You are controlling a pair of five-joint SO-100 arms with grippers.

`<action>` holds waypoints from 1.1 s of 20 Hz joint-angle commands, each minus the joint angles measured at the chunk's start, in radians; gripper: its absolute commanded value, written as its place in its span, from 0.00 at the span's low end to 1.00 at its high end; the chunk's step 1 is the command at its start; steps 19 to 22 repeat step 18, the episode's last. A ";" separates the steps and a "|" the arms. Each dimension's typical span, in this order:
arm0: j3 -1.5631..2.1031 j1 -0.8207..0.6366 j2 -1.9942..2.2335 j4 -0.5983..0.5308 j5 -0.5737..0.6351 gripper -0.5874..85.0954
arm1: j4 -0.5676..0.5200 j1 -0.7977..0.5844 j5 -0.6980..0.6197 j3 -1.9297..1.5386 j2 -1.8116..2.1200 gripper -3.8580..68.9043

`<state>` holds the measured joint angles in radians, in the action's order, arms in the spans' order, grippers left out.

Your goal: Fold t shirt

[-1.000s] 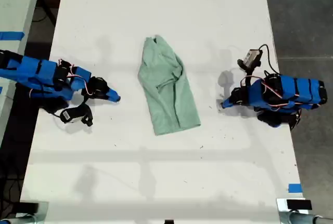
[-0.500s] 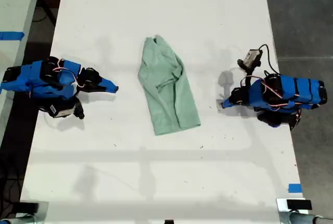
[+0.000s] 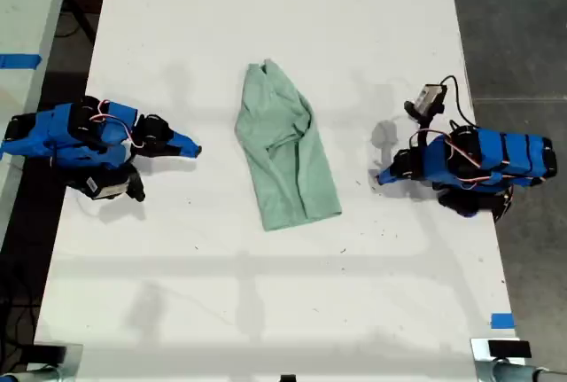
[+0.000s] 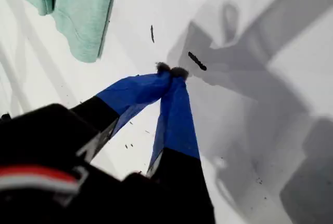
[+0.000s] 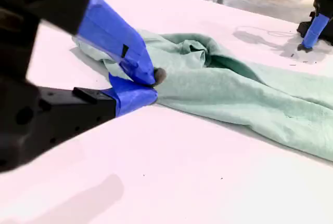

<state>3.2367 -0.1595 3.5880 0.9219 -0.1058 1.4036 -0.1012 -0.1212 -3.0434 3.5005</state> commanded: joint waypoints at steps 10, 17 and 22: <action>0.020 -0.005 0.009 0.012 -0.028 0.01 | -0.015 0.012 0.011 -0.029 0.009 0.04; 0.020 -0.005 0.009 0.014 -0.031 0.01 | -0.015 0.012 0.015 -0.029 0.009 0.04; 0.020 -0.003 0.009 0.014 -0.032 0.01 | -0.015 0.012 0.015 -0.031 0.009 0.04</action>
